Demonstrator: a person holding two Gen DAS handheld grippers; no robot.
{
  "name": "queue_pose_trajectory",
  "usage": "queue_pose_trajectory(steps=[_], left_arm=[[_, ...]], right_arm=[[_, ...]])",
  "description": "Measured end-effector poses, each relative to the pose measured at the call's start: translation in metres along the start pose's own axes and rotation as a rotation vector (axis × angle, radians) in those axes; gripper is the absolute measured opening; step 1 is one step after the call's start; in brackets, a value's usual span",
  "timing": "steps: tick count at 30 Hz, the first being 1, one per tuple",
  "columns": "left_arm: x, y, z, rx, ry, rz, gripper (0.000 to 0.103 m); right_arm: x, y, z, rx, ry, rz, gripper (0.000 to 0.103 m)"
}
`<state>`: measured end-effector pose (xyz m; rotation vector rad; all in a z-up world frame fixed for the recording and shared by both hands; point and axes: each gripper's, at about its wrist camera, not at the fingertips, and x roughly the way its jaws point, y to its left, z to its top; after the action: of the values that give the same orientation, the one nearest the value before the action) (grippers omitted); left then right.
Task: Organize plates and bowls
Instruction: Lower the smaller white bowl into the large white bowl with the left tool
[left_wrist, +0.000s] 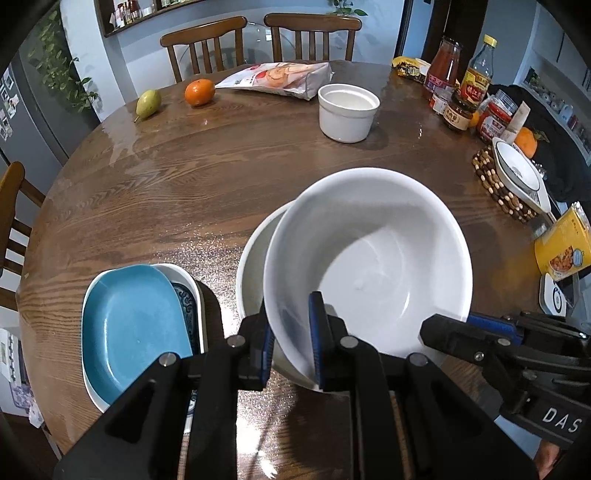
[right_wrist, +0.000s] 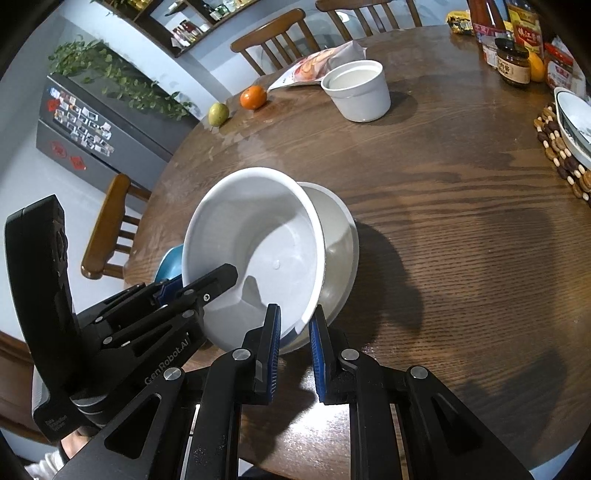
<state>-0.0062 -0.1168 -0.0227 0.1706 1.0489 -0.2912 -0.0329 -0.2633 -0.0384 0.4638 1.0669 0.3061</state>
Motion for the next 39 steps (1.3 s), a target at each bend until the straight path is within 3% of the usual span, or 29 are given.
queue_pose_trajectory(steps=[39], left_arm=[[0.006, 0.004, 0.011, -0.011, 0.041, 0.019, 0.015]], right_arm=[[0.012, 0.003, 0.01, -0.017, 0.042, 0.018, 0.017]])
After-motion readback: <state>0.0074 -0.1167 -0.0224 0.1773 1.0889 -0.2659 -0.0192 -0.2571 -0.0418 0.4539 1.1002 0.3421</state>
